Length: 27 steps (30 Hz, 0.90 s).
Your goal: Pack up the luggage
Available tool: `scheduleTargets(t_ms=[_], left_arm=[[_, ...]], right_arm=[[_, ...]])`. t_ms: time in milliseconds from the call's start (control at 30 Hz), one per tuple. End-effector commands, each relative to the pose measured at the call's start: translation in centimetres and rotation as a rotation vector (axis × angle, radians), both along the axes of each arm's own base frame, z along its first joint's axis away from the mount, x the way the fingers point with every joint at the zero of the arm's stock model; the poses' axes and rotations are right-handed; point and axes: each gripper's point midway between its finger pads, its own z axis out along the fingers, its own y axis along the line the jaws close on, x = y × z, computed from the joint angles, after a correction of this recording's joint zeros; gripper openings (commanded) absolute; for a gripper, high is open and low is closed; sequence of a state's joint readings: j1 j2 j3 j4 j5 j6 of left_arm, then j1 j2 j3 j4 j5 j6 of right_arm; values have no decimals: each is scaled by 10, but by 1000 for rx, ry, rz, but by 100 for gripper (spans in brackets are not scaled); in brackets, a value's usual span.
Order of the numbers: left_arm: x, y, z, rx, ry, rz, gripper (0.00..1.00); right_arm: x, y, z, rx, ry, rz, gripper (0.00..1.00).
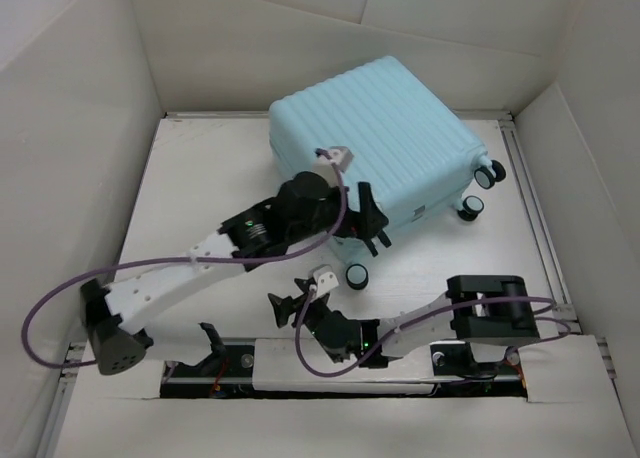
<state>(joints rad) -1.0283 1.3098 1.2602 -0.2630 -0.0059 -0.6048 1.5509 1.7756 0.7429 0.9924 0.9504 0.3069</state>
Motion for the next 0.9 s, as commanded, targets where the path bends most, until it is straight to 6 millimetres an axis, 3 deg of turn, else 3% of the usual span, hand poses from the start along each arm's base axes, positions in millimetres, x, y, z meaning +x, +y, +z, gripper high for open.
scheduleTargets(t_ms=[0,33,67,100,133,167,233,267,333,400,467,500,567,600,667,700,767,800,867], left_arm=[[23,60,106,-263,-251,192,85],[29,78,87,-219,-252,271,85],[27,91,82,-203,-265,297,84],[19,109,91,-238,-290,322,81],[15,117,83,-234,-281,337,74],[14,123,57,-193,-265,346,72],[6,136,45,-219,-248,366,67],[6,138,19,-173,-230,372,62],[4,138,-5,-146,-202,366,62],[2,133,-39,-106,-151,353,61],[3,127,-61,-78,-113,351,58],[-2,123,-78,-70,-91,312,57],[-1,112,-80,-114,-100,286,55],[0,111,-81,-120,-103,286,53],[-1,102,-84,-141,-114,247,50],[-2,94,-84,-159,-122,213,50],[1,88,-90,-136,-135,193,49],[2,83,-103,-99,-120,178,49],[7,73,-97,-106,-146,155,51]], right_arm=[[-22,-4,16,-13,39,75,75],[-27,-6,16,-32,44,86,76],[-35,-9,16,-45,54,94,76],[-37,-14,19,-51,64,75,78],[-41,-21,21,-91,75,73,78],[-45,-25,20,-96,96,78,78],[-52,-41,27,-136,109,56,76],[-54,-46,28,-121,134,47,74],[-58,-58,36,-122,148,46,65],[-60,-76,56,-102,160,56,48],[-57,-100,71,-92,177,50,23],[-56,-106,81,-61,194,48,20],[-51,-124,95,-25,212,12,18],[-47,-143,99,-39,215,-9,20],[-38,-160,111,-10,227,-53,31],[-30,-175,112,-26,230,-83,48],[-20,-188,117,-26,230,-123,65],[-18,-187,118,-30,252,-111,69],[-9,-192,119,-82,242,-100,75]])
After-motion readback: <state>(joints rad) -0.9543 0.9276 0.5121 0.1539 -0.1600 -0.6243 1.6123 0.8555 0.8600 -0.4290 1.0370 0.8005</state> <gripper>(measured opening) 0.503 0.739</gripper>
